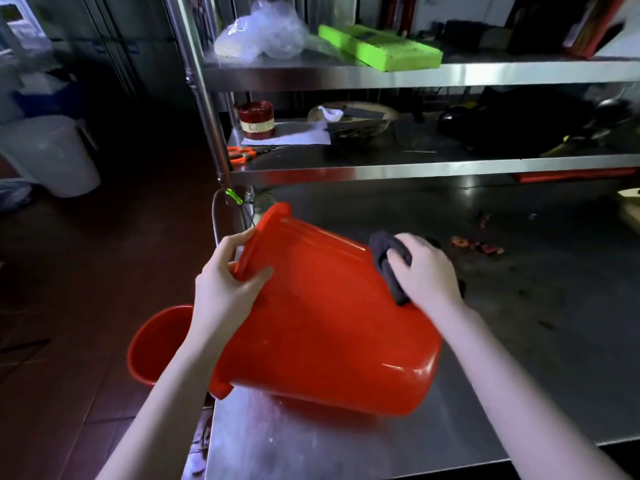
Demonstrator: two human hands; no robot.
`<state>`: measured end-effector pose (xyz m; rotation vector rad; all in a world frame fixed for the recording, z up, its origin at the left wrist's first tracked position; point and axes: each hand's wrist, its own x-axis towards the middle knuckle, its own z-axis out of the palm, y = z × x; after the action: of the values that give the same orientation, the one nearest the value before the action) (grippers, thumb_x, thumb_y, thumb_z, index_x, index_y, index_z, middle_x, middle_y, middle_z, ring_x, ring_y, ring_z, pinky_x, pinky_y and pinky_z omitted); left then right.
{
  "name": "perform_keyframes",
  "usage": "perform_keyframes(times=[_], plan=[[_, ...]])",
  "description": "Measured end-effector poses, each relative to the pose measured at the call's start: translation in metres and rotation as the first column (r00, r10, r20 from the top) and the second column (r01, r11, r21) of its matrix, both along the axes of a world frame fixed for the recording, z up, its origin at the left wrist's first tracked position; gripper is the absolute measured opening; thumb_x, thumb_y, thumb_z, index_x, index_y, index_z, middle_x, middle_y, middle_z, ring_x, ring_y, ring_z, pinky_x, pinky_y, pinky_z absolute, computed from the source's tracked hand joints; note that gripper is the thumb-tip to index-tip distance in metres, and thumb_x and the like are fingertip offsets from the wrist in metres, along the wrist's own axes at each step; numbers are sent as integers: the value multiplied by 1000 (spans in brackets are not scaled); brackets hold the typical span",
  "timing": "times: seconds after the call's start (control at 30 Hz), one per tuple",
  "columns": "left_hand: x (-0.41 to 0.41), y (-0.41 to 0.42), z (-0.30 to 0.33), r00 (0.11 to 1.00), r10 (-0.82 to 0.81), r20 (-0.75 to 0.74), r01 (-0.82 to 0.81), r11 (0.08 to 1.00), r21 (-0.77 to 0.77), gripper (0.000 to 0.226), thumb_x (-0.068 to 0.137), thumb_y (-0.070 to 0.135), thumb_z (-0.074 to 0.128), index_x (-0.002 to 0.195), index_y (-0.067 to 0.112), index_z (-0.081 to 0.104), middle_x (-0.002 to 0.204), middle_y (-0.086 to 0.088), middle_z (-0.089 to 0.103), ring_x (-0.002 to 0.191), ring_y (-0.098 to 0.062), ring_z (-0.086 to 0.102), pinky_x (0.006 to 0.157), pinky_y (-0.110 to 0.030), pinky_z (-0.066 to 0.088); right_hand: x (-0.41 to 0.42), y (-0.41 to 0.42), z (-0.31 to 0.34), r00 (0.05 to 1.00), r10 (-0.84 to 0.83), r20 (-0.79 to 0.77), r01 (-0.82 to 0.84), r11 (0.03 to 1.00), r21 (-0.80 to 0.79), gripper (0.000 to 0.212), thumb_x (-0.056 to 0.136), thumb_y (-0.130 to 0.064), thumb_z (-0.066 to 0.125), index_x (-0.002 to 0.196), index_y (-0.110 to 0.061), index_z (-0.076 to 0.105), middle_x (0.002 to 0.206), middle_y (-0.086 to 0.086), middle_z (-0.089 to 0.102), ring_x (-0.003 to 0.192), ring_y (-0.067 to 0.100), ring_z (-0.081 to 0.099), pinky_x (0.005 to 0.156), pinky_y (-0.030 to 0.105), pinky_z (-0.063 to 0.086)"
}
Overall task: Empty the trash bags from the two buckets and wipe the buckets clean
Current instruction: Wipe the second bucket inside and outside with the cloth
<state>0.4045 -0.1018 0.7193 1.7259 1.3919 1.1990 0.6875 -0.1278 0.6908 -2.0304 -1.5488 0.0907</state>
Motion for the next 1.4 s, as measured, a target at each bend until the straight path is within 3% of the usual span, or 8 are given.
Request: perform_keyframes(times=[0.27,0.53,0.7,0.83,0.93,1.03,1.13,1.4], plan=[[-4,-27,-23,995,56,78,-62,995,82,54,77,6,79,120,33,61,93,38,64,80,4,66,68,-15,53,2,-87,-27,995,85,55,-97,962,254,39,94,-31,47,122,-11,65,127,3,62,121,19,57,98,24,43],[-6,-70,-71,978,137,160,-174,952,253,57,76,17,73,123,45,57,106,4,73,88,2,68,77,-11,50,8,73,29,999,-45,-1,40,896,-443,29,94,-41,42,103,-26,65,115,12,66,100,33,59,73,33,42],[-11,-72,-71,989,135,58,-145,960,238,53,89,26,67,127,58,47,119,12,63,104,-1,62,88,-11,46,-101,59,39,964,264,-14,-265,964,-11,23,92,-33,49,109,-24,62,114,2,65,105,29,59,79,34,45],[-16,-63,-36,929,366,-54,-319,866,386,25,88,28,62,112,25,69,142,-7,32,125,-24,42,104,-45,40,-132,9,22,929,338,147,-368,872,322,34,88,-30,52,114,-14,67,115,2,67,111,21,61,91,31,51],[-10,-42,13,882,442,-166,-255,742,620,27,92,20,58,115,14,70,132,-17,49,121,-33,47,104,-36,38,-142,-19,7,910,362,201,-413,818,400,36,89,-29,56,118,-10,66,120,7,65,120,24,58,100,35,46],[10,-11,41,881,223,-418,-156,969,189,48,100,39,42,144,20,46,129,-10,56,119,-30,53,96,-32,38,-152,-45,-3,880,419,224,-475,775,417,37,91,-27,58,121,-7,66,124,10,64,126,27,53,106,39,43],[21,19,33,991,-26,-131,-35,896,-443,66,90,67,34,141,29,48,141,-9,53,128,-26,50,111,-39,34,-151,-57,-4,867,436,240,-498,770,399,38,94,-29,57,126,-9,63,130,8,61,130,25,50,107,38,42],[1,-23,9,990,-59,126,85,972,-218,37,91,64,49,124,50,57,113,15,69,99,2,65,86,-31,56,-132,32,50,965,261,-11,-261,965,26,28,92,-37,44,110,-24,61,113,1,63,104,29,58,79,36,47]])
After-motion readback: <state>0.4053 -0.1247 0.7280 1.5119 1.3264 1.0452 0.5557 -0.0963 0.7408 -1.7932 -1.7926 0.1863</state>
